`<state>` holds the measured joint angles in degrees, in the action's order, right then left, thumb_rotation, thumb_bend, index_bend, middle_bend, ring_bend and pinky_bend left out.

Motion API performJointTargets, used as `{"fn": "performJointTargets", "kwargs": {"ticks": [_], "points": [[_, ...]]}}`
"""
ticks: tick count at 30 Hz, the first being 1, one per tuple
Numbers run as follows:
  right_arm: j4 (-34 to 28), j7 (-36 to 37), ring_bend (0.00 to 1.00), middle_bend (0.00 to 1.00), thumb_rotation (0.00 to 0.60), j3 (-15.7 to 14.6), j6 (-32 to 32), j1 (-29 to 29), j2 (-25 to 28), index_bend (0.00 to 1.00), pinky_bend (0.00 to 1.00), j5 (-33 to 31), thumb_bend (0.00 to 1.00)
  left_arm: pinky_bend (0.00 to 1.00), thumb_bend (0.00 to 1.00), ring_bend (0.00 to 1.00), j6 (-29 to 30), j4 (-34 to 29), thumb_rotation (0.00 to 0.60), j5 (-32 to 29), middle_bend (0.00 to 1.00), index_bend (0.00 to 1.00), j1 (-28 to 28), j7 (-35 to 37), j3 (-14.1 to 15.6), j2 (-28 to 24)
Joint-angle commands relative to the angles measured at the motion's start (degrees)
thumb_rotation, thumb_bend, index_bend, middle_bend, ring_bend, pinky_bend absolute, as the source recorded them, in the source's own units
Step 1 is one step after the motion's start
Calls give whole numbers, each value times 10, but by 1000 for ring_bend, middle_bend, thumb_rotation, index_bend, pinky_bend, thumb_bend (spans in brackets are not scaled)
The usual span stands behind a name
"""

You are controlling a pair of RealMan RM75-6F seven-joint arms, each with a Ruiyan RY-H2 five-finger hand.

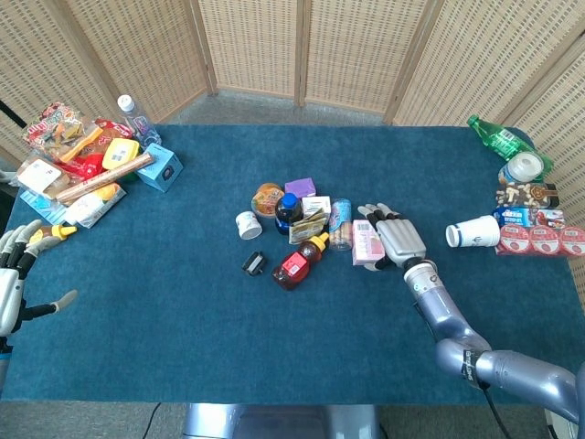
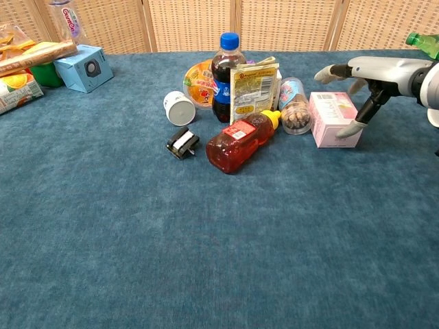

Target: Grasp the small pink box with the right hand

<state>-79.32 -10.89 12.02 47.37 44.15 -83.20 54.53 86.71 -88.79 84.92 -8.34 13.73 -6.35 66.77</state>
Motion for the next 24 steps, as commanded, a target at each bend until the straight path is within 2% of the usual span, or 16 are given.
{"fn": "performJointTargets", "kwargs": {"ticks": [1, 3, 6, 13, 24], "points": [[3, 4, 208, 430, 600, -1, 5, -3, -1, 234, 376, 6, 43, 0, 172, 0, 1, 0, 600, 1, 0, 230, 0, 0, 0, 0], [3, 5, 264, 492, 600, -3, 8, -5, -1, 289, 413, 8, 46, 0, 171, 0, 1, 0, 600, 1, 0, 230, 0, 1, 0, 0], [-2, 6, 298, 537, 600, -2, 18, -11, 0, 331, 439, 14, 53, 0, 172, 0, 2, 0, 600, 2, 0, 231, 1, 2, 0, 0], [-45, 17, 300, 538, 600, 4, 55, -28, 25, 333, 441, 36, 57, 0, 172, 0, 1, 0, 600, 3, 0, 230, 0, 5, 1, 0], [-172, -7, 300, 528, 600, 25, 140, -63, 106, 333, 441, 64, 56, 0, 173, 0, -3, -3, 600, 7, 0, 231, -1, 13, 3, -3]]}}
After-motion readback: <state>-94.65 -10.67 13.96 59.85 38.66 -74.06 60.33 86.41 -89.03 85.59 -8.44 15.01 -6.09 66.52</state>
